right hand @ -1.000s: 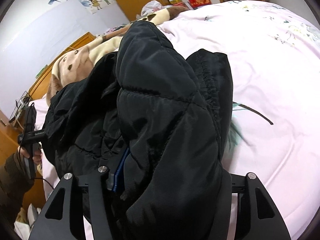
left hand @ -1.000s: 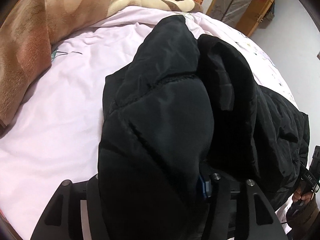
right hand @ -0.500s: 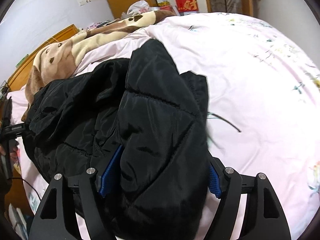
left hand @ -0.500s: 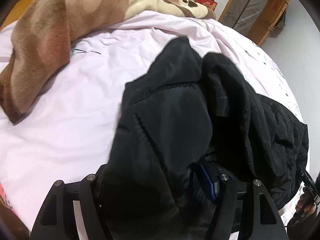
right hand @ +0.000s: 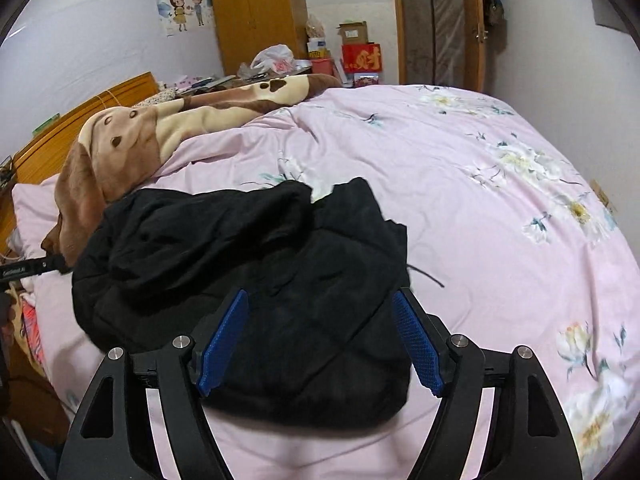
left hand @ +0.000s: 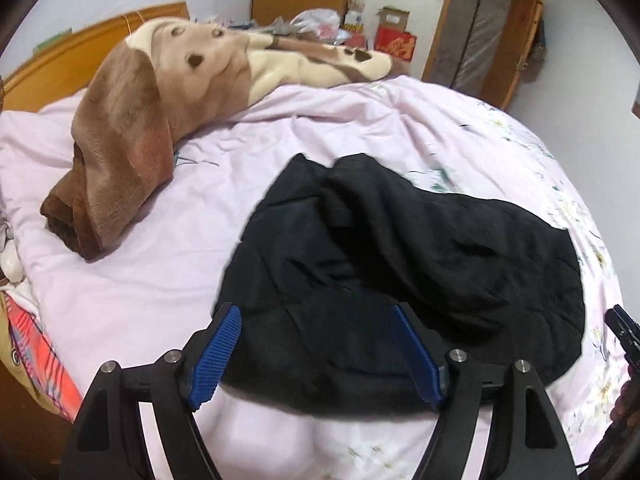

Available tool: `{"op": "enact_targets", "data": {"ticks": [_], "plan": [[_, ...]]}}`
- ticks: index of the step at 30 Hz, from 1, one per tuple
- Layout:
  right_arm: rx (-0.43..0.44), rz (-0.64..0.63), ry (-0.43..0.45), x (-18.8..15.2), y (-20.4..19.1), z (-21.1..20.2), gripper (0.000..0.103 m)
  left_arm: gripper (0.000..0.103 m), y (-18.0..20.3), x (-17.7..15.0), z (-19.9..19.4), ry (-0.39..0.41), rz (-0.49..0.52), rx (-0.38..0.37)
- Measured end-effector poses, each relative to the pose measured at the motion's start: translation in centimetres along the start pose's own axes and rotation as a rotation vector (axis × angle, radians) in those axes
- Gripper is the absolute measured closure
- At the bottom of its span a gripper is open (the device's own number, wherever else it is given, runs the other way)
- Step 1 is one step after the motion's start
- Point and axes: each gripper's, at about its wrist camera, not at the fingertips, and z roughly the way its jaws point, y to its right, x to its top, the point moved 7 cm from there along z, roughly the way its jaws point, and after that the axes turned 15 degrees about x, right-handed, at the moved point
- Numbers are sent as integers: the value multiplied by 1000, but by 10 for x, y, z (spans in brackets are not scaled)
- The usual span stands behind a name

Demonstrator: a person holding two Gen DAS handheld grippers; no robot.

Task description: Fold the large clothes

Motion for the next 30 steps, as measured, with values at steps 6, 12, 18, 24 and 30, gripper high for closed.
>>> {"op": "enact_targets", "data": {"ticks": [6, 12, 18, 24, 30], "plan": [[-19, 6, 3, -16, -37, -24, 28, 26, 23, -33, -40, 22, 10, -5], [-49, -11, 3, -27, -62, -45, 28, 25, 42, -60, -75, 62, 58, 48], [-83, -4, 17, -41, -80, -64, 28, 21, 54, -79, -102, 105, 68, 50], [-129, -24, 40, -55, -94, -80, 28, 21, 59, -94, -116, 108, 45, 8], [-137, -39, 70, -58, -103, -93, 28, 21, 59, -101, -126, 128, 12, -2]]}}
